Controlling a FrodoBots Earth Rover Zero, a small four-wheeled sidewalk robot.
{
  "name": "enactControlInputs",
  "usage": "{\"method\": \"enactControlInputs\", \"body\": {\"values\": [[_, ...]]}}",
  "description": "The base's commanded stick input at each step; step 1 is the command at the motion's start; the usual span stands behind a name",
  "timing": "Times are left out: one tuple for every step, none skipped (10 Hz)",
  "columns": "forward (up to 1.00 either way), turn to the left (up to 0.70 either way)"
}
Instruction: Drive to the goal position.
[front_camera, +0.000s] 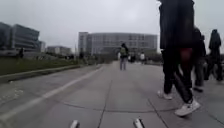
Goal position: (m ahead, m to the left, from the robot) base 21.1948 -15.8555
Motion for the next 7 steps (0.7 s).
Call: {"method": "enactControlInputs", "body": {"values": [[0.76,-0.04],[0.76,-0.04],[0.76,-0.04],[0.76,-0.04],[0.76,-0.04],[0.76,-0.04],[0.76,-0.04]]}}
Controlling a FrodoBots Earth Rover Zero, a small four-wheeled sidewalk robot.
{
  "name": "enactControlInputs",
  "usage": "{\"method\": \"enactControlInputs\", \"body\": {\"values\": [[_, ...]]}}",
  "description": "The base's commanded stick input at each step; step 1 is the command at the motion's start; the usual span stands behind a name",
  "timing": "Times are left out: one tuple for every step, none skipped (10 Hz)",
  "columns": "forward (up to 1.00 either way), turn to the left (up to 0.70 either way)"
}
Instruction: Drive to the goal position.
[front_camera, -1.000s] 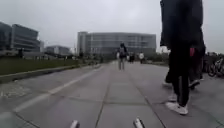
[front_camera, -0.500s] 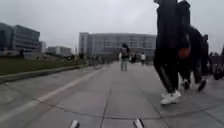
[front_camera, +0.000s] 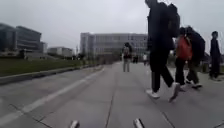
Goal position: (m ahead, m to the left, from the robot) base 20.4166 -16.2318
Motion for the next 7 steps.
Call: {"method": "enactControlInputs", "body": {"values": [[0.76,-0.04],[0.76,-0.04],[0.76,-0.04],[0.76,-0.04],[0.76,-0.04],[0.76,-0.04],[0.76,-0.04]]}}
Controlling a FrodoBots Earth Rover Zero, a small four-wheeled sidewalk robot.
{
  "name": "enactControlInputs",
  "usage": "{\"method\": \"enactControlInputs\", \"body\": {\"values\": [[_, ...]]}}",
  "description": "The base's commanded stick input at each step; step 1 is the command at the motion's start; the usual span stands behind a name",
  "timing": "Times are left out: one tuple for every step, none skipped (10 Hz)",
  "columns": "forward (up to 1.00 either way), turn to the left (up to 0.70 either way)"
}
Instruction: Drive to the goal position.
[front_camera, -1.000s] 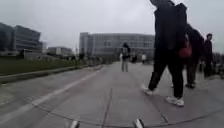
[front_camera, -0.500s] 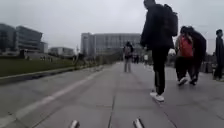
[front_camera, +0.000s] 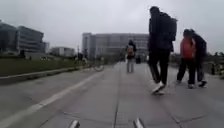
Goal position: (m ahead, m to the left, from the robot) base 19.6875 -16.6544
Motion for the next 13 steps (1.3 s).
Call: {"method": "enactControlInputs", "body": {"values": [[0.76,-0.04],[0.76,-0.04],[0.76,-0.04],[0.76,-0.04],[0.76,-0.04],[0.76,-0.04],[0.76,-0.04],[0.76,-0.04],[0.76,-0.04],[0.76,-0.04],[0.76,-0.04],[0.76,-0.04],[0.76,-0.04]]}}
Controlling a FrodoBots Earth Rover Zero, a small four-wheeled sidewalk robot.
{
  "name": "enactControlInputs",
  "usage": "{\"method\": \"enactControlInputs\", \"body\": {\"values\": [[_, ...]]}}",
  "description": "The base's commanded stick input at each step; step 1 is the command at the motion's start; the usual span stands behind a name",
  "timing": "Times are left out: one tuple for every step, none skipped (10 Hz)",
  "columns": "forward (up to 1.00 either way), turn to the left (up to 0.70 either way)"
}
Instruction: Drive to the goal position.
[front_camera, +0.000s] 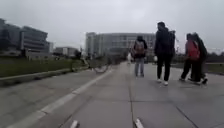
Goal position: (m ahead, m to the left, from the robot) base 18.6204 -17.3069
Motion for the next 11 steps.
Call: {"method": "enactControlInputs", "body": {"values": [[0.76,-0.04],[0.76,-0.04],[0.76,-0.04],[0.76,-0.05],[0.76,-0.18],[0.76,-0.38],[0.76,-0.38],[0.76,-0.38],[0.76,-0.05],[0.76,-0.04],[0.76,-0.04]]}}
